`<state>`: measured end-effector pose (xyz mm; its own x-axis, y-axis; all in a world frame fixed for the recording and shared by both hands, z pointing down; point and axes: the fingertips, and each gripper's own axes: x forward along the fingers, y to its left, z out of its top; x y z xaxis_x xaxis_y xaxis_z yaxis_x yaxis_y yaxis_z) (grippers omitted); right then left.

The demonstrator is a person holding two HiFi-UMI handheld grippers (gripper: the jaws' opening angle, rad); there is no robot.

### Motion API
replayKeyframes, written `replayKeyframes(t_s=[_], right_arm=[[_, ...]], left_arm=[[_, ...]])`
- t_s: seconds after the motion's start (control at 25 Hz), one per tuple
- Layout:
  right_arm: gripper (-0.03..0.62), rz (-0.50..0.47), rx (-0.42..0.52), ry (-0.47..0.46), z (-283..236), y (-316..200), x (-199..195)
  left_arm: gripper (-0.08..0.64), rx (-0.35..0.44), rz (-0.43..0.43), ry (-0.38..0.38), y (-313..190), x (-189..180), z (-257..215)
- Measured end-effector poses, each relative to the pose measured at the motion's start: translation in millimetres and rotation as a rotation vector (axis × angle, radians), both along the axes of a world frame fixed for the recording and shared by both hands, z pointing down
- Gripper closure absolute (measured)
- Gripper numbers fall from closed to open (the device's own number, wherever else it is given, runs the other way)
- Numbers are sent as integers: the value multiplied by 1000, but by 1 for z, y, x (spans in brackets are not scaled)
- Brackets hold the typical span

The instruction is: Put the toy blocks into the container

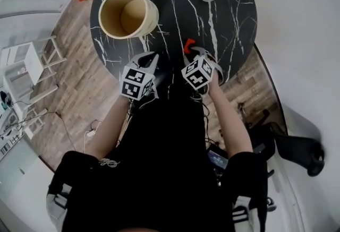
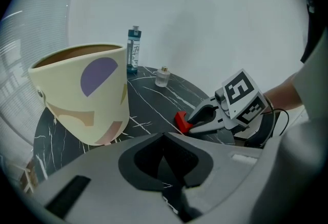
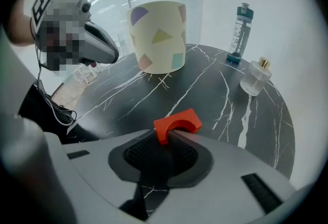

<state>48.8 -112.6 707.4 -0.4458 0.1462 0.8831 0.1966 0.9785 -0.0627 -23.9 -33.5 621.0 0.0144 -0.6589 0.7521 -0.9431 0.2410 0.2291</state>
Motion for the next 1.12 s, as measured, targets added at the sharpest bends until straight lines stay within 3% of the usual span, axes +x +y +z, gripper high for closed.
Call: replayKeyframes(t_s=[0.04,0.36,0.6,1.12], right_arm=[[535,5,-10,0,-1,1,0],[543,-35,-28,-61,-19,13,-13],[545,-33,-21,-170,-47,16,-34],[545,41,-97,-421,-124,25,-75]], left_arm=[[560,0,-4,1,1,0,0],[560,18,-24,-12,0,-6,-8],[560,51,-38,-42,-2,-14,-23],[560,153,-67,-112,0,-33,-68]])
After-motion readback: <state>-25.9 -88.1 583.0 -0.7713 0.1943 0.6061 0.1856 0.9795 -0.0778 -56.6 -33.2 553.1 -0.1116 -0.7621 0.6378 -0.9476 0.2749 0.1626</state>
